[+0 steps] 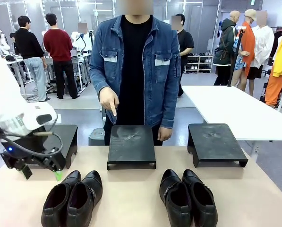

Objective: Place the shoes on the stand as instructed by the person.
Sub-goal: Pick up one pair of Shoes and place it on the Shoes Stand indicated by the person.

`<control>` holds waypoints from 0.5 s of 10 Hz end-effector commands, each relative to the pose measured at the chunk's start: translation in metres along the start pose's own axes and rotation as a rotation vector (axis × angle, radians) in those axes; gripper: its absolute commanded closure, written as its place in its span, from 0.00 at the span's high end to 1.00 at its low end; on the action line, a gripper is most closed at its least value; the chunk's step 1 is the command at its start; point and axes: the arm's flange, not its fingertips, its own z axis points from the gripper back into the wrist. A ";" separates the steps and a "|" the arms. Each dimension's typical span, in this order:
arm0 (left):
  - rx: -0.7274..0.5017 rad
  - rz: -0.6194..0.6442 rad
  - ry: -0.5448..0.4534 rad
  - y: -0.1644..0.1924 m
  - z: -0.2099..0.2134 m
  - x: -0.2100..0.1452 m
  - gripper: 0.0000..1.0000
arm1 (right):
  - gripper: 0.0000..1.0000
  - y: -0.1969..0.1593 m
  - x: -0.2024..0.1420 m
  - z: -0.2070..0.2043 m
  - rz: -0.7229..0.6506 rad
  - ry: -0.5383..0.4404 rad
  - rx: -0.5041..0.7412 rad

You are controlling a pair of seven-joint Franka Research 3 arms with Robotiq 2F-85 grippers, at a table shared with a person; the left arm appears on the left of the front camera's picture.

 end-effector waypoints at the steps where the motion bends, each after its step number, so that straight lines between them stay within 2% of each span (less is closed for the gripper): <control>1: -0.040 0.070 -0.021 -0.006 -0.018 0.005 1.00 | 1.00 0.000 0.001 0.001 0.005 -0.005 0.009; 3: -0.067 0.080 0.008 -0.008 -0.034 -0.002 1.00 | 1.00 0.000 0.001 0.001 0.005 -0.005 0.009; 5: -0.082 0.072 -0.015 -0.005 -0.037 -0.001 1.00 | 1.00 0.000 0.001 0.001 0.005 -0.005 0.009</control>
